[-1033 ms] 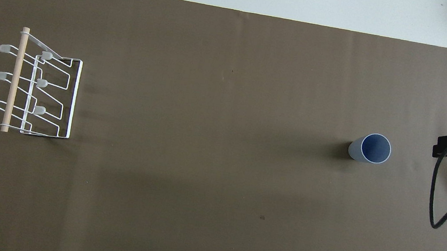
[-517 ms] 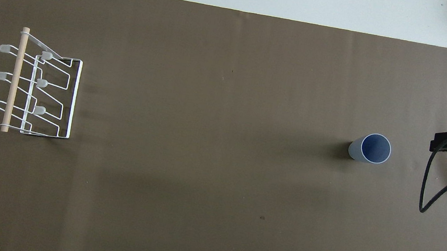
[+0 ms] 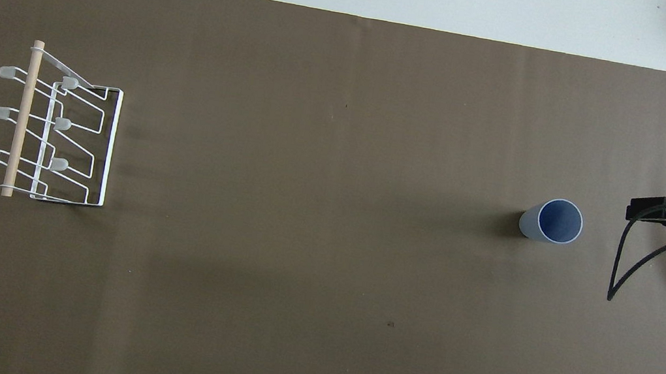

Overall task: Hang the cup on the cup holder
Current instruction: 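Reach the right gripper down to the rim of the blue cup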

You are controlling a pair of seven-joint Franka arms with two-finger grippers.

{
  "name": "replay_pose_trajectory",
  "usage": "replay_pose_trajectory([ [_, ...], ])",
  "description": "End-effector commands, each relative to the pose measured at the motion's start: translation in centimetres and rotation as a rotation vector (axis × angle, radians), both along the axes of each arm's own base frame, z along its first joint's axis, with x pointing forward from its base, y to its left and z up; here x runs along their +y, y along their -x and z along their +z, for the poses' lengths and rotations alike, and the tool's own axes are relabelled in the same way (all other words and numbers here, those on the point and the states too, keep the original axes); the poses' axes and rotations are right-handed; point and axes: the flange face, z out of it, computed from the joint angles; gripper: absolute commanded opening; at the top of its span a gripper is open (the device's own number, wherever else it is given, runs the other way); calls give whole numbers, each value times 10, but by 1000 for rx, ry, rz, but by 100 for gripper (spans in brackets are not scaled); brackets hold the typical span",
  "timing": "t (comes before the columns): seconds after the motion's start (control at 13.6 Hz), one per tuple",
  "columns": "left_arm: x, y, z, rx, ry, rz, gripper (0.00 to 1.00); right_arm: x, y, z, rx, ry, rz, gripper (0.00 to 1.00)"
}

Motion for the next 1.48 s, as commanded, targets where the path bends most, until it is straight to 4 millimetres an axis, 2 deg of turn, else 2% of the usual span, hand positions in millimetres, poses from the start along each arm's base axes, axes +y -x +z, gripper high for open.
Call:
replay_pose_trajectory([
  [0.0,5,9,1,5,-16,-1,100,0,-20,-54,22,-1,53,100],
  [0.07,5,9,1,5,-18,-1,100,-1,-22,-63,15,0,62,100],
  [0.37,5,9,1,5,-18,-1,100,2,-20,-81,1,2,65,100],
  [0.74,5,9,1,5,-18,-1,100,10,-14,-91,-1,-3,75,100],
  [1.11,5,9,1,5,-16,-1,100,13,-3,-116,-5,-7,75,100],
  [1.4,5,9,1,5,-18,-1,100,14,2,-121,-1,-8,81,100],
])
